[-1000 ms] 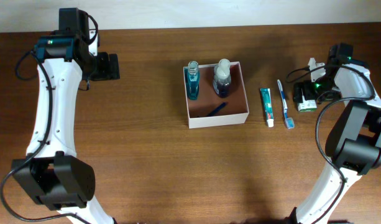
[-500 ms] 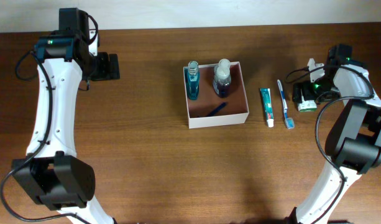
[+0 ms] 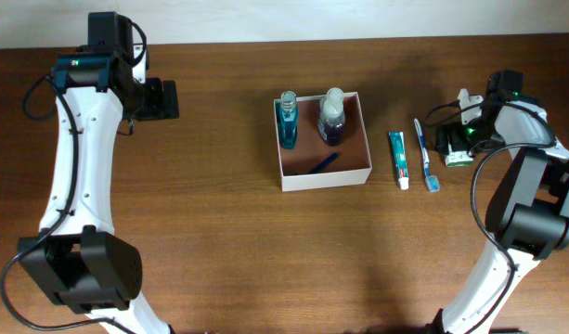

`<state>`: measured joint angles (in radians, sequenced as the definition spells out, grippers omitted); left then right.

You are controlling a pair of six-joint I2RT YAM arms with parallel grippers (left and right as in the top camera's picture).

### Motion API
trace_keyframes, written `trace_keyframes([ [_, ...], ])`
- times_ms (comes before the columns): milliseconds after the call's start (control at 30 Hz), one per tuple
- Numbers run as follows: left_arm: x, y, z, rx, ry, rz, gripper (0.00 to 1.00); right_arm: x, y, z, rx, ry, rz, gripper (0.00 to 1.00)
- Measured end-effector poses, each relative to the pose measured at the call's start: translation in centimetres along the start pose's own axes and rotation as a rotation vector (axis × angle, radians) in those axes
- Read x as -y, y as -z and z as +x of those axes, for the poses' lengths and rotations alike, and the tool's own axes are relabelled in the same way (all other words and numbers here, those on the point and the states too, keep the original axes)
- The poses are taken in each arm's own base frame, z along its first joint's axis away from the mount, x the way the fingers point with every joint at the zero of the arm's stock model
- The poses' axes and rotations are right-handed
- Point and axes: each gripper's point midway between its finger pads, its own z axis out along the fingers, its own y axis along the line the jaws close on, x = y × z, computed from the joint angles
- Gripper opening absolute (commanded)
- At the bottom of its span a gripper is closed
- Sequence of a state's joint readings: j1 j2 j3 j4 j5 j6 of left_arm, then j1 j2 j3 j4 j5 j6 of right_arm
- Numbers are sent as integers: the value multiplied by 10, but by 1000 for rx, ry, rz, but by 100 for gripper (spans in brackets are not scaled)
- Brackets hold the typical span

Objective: Pack container
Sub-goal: 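Lower the right gripper around the soap bar and close it, then lift the soap bar and carry it over the pink box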

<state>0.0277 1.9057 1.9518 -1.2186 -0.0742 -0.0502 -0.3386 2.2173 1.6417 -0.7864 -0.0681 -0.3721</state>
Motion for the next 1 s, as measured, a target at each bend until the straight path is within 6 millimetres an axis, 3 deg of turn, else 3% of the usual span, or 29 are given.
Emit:
trace_keyframes([
  [67, 0, 0, 0, 0, 0, 0, 99, 0, 0, -1, 2, 3, 0, 92],
  [233, 0, 0, 0, 0, 0, 0, 99, 0, 0, -2, 10, 9, 0, 62],
  [400, 0, 0, 0, 0, 0, 0, 99, 0, 0, -3, 13, 10, 1, 51],
  [567, 0, 0, 0, 0, 0, 0, 99, 0, 1, -3, 12, 11, -2, 26],
  [633, 0, 0, 0, 0, 0, 0, 99, 0, 2, -3, 10, 13, -4, 24],
  [767, 0, 0, 0, 0, 0, 0, 99, -4, 7, 5, -32, 9, -20, 33],
  [867, 0, 0, 0, 0, 0, 0, 99, -6, 11, 12, -74, -8, -33, 33],
  [1000, 0, 0, 0, 0, 0, 0, 99, -6, 28, 2, -70, -65, -42, 33],
])
